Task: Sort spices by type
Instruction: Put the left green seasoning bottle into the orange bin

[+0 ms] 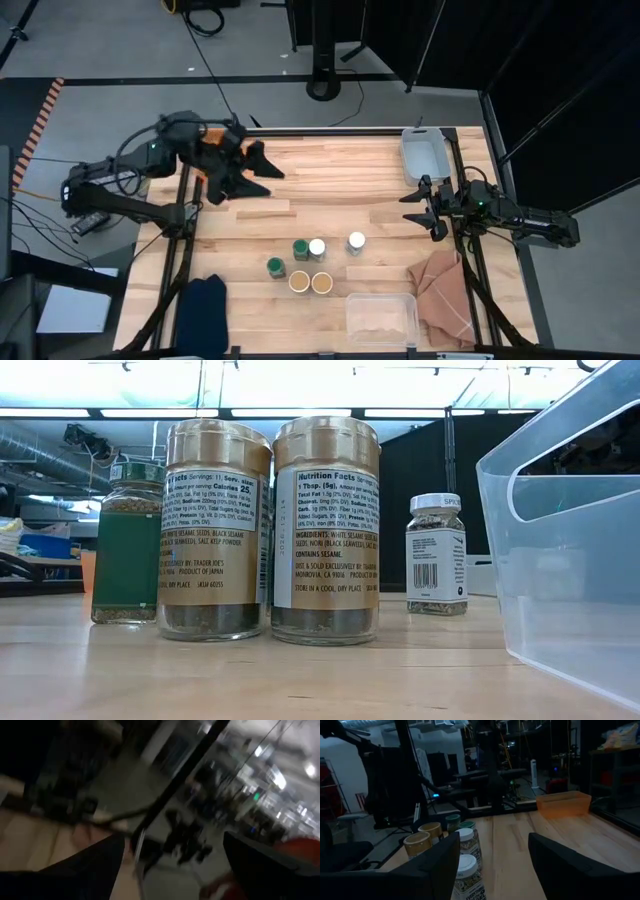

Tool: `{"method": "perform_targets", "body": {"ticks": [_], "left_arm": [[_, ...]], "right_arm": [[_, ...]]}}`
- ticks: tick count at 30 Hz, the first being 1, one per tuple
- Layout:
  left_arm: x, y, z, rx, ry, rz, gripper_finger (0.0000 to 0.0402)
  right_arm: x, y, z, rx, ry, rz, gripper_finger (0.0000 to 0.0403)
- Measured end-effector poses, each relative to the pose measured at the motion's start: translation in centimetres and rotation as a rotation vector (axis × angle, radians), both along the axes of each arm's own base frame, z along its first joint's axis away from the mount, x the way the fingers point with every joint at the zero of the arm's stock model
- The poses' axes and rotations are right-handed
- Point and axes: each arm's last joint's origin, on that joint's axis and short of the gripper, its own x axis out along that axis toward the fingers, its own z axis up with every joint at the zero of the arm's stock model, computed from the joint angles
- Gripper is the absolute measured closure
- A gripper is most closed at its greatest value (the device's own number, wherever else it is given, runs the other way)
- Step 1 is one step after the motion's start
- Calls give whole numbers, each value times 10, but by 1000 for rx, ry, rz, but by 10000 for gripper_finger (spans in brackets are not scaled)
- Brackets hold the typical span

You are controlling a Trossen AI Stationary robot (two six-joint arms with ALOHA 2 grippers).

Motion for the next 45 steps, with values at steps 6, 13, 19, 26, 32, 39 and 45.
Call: {"method": "perform_targets", "body": {"ticks": [6,13,19,26,32,39,45], "left_arm": [[9,-8,4,29,198,-48,55],[4,-30,-18,122,488,-34,55],[-2,-55,-36,301,667,48,55],[11,-86,-54,434,755,33,55],[33,-109,-80,517,861,-24,55],[49,-125,-115,644,1045,-79,55],[67,-135,-136,683,1091,-94,55]], "right_arm": [[0,0,0,0,0,0,160],[0,0,0,0,-1,0,160],[0,0,0,0,0,0,160],[0,0,0,0,0,0,160],[0,0,0,0,0,0,160],[0,0,0,0,0,0,160],[0,0,0,0,0,0,160]]}}
